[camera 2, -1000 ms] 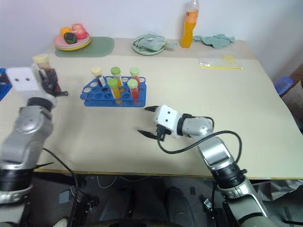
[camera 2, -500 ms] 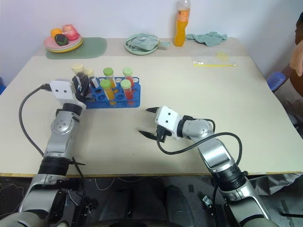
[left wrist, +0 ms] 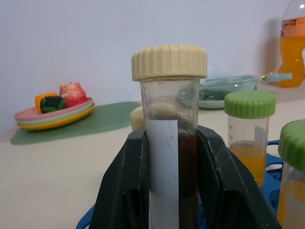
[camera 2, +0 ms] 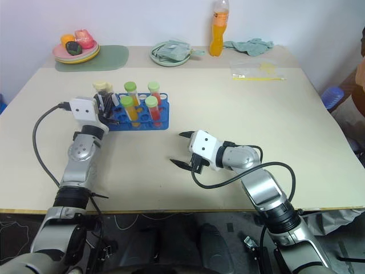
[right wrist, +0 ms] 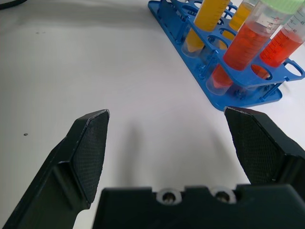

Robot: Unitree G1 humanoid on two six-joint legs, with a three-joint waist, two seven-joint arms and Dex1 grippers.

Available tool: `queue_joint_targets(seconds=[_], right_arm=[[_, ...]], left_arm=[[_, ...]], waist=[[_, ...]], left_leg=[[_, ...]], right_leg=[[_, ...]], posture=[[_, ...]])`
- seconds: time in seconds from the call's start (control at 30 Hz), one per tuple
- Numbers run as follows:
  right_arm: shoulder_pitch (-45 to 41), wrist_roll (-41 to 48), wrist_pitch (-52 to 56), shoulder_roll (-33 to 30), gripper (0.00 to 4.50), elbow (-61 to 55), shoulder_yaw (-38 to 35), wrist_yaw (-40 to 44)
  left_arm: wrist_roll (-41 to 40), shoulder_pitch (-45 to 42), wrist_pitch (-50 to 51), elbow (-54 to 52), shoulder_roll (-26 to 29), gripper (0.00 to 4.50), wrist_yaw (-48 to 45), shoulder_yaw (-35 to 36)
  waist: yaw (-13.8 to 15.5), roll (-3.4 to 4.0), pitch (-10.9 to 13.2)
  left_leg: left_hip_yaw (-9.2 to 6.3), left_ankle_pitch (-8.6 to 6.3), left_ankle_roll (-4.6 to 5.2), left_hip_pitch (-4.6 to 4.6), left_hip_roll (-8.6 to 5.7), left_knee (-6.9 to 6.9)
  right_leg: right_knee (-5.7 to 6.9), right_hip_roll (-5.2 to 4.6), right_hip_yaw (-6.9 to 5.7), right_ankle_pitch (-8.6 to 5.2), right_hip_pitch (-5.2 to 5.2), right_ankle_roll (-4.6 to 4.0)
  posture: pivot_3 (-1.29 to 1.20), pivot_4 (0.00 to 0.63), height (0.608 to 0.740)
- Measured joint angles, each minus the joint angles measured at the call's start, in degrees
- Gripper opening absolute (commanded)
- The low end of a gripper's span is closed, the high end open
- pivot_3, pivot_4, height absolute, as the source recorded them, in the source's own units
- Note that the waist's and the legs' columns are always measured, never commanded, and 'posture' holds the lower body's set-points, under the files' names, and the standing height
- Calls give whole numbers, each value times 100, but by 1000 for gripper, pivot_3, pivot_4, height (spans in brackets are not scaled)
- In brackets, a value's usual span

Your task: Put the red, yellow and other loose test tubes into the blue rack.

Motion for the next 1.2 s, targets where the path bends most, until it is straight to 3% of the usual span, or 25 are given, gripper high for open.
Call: queue_joint_targets(seconds=[0.37,0.6,0.97,1.2], right_arm=[[0,42,27,-6,4304,-11,-1,12],[38,979,627,206,4304,-538,-271,148],[81,1141,816,21,4304,-576,-299,111],[151,1242,826,-19,4304,-652,-311,75]], left_arm=[[-94,37,-571,267,-196,763,-371,263],[-68,-147,-1226,929,-221,763,-546,339],[-23,-370,-1703,1786,-317,763,-706,446],[-93,-160,-1541,1482,-376,4210,-735,482]], waist=[[7,0,0],[7,-1,-1],[6,-1,-1],[-14,-1,-1]], left_leg=[[0,0,0,1,0,0],[-1,0,0,7,0,1],[-1,-1,1,9,-1,1],[-1,-2,3,9,0,0]], right_leg=[[0,0,0,0,1,0],[0,0,-1,0,9,0],[0,1,-1,0,12,1],[-1,0,0,0,11,1]], posture=[[0,150,740],[0,150,740],[0,150,740],[0,150,740]])
